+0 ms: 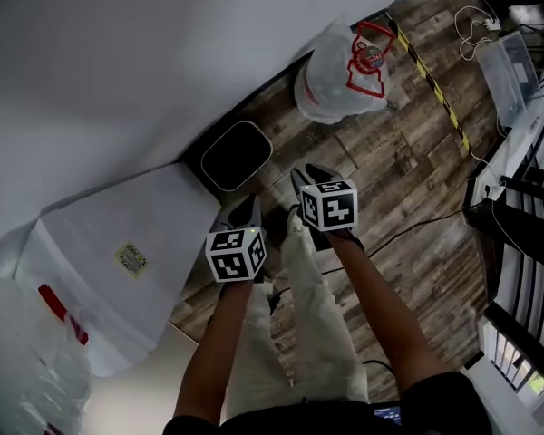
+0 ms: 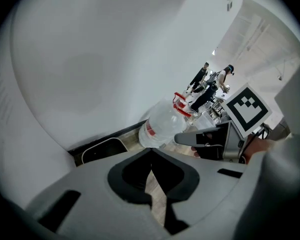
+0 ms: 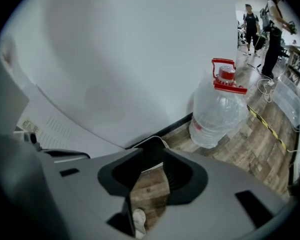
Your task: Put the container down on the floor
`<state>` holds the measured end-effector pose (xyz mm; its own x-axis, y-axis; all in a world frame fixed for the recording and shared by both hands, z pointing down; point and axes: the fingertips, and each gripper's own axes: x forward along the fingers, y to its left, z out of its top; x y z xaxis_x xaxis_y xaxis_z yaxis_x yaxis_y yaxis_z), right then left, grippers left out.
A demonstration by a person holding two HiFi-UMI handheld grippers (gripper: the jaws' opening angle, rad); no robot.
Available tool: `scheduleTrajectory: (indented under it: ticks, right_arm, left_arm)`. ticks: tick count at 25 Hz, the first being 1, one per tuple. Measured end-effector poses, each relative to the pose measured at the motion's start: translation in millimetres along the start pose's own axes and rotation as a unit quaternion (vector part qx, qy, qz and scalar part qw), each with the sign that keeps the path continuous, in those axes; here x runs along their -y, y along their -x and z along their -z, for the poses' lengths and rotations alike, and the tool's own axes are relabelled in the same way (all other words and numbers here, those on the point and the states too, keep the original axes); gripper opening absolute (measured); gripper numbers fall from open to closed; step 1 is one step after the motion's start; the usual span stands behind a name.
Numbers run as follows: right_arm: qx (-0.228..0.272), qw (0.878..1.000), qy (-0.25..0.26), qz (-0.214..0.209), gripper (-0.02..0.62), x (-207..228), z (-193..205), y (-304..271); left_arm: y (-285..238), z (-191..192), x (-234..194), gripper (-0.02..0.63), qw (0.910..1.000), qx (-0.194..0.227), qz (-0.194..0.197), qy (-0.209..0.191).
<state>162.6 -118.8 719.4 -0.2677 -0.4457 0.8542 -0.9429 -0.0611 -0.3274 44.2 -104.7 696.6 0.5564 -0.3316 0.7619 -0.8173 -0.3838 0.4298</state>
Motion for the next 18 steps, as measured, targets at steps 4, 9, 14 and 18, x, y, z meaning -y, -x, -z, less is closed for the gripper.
scheduleTrajectory:
  ticks: [4, 9, 14, 18]
  right_arm:
    - [-0.007, 1.000, -0.012, -0.008, 0.135, -6.7, 2.1, 26.8]
    - [-0.014, 1.000, -0.012, -0.015, 0.133, -21.8, 7.2, 54.5]
    - [-0.002, 0.999, -0.022, -0.026, 0.126, -41.9, 3.6, 89.0]
    - [0.018, 0.999, -0.033, -0.029, 0.109, -54.1, -8.3, 122.0]
  left_arm:
    - [17.9, -8.3, 20.6, 0.017, 1.0000, 0.003, 0.008, 0.004]
    - [40.4, -18.4, 42.9, 0.017, 0.9997, 0.008, 0.021, -0.005]
    - [74.9, -32.1, 60.3, 0.017, 0.9992, 0.020, 0.032, -0.010]
    - [105.5, -47.2, 75.9, 0.017, 0.9985, 0.034, 0.038, -0.021]
